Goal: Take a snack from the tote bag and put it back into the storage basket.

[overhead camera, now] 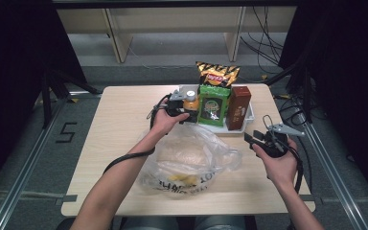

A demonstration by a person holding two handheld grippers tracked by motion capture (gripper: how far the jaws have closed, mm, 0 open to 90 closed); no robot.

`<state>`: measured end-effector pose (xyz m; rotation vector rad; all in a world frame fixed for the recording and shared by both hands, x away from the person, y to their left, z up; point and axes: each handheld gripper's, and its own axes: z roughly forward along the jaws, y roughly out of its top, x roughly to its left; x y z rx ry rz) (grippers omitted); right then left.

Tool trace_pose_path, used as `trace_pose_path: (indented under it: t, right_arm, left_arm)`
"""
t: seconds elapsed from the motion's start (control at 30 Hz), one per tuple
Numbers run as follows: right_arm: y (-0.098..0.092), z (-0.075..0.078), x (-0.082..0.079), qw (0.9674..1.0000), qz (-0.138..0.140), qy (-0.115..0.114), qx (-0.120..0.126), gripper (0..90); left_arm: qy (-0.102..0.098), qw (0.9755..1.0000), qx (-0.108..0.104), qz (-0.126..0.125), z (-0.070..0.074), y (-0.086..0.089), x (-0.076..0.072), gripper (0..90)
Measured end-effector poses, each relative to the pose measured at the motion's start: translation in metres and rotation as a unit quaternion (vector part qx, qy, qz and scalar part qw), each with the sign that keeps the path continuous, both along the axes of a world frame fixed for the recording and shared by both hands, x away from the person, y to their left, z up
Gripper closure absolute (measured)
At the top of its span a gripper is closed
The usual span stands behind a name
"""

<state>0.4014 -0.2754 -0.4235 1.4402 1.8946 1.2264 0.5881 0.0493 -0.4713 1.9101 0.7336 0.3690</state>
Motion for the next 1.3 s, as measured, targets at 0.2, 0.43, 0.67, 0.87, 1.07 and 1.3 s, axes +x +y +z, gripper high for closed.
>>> trace_pose_path:
  t: [0.2,0.43,0.67,0.87,1.07,1.3]
  right_arm:
    - [0.0,-0.001,0.001,1.0,0.003,-0.006,0.002,56.7]
    - [0.001,-0.001,0.001,1.0,0.002,-0.005,0.001,56.5]
    - [0.0,-0.001,0.001,1.0,0.003,-0.006,0.0,56.4]
    - [0.001,-0.001,0.001,0.9999,0.006,-0.01,-0.006,56.4]
    - [0.002,-0.001,0.001,0.9999,0.01,-0.011,-0.003,56.4]
    - [0.001,-0.001,0.0,0.9998,0.015,-0.01,-0.002,56.4]
  left_arm:
    - [0.006,1.0,0.003,-0.004,0.0,0.0,-0.001,33.6]
    - [0.011,0.9999,0.005,-0.005,0.0,-0.002,-0.003,32.2]
    - [0.009,0.9999,0.003,-0.005,0.005,-0.003,-0.005,26.5]
    - [0.001,1.0,-0.001,-0.007,0.013,-0.001,-0.008,22.7]
    - [0.0,0.9999,-0.002,-0.014,0.02,0.001,-0.013,21.2]
    - [0.003,1.0,0.001,-0.006,0.025,0.005,-0.016,20.5]
